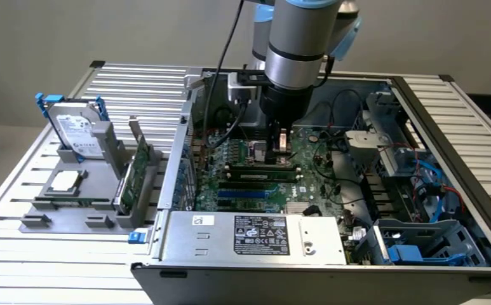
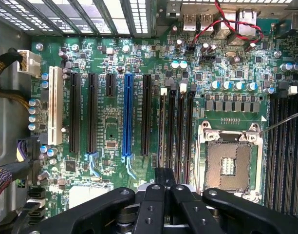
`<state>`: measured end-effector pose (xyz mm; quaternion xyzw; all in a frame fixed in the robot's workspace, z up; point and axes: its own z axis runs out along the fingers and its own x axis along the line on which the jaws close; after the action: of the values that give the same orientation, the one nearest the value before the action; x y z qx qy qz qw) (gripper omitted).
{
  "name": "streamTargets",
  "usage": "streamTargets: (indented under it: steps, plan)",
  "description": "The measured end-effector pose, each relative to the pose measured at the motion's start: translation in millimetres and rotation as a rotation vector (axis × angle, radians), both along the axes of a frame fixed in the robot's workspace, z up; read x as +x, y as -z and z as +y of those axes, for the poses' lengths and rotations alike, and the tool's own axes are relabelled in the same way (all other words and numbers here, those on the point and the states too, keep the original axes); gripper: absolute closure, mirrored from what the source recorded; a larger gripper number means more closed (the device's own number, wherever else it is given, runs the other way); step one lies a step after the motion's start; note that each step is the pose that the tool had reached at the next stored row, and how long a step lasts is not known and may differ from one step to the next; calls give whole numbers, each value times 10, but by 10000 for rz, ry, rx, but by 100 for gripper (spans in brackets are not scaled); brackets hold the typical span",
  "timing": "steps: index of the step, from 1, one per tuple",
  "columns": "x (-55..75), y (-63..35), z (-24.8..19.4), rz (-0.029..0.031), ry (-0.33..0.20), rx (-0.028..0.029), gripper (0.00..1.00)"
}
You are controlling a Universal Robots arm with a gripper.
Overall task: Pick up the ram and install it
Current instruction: 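Press down the ram until it locks into place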
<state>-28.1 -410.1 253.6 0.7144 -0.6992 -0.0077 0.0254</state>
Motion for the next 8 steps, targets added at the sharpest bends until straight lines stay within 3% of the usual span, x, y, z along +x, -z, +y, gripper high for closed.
streamTargets:
  steps: [8]
  plan:
    - [0, 2, -4, -1, 962, -36, 89]
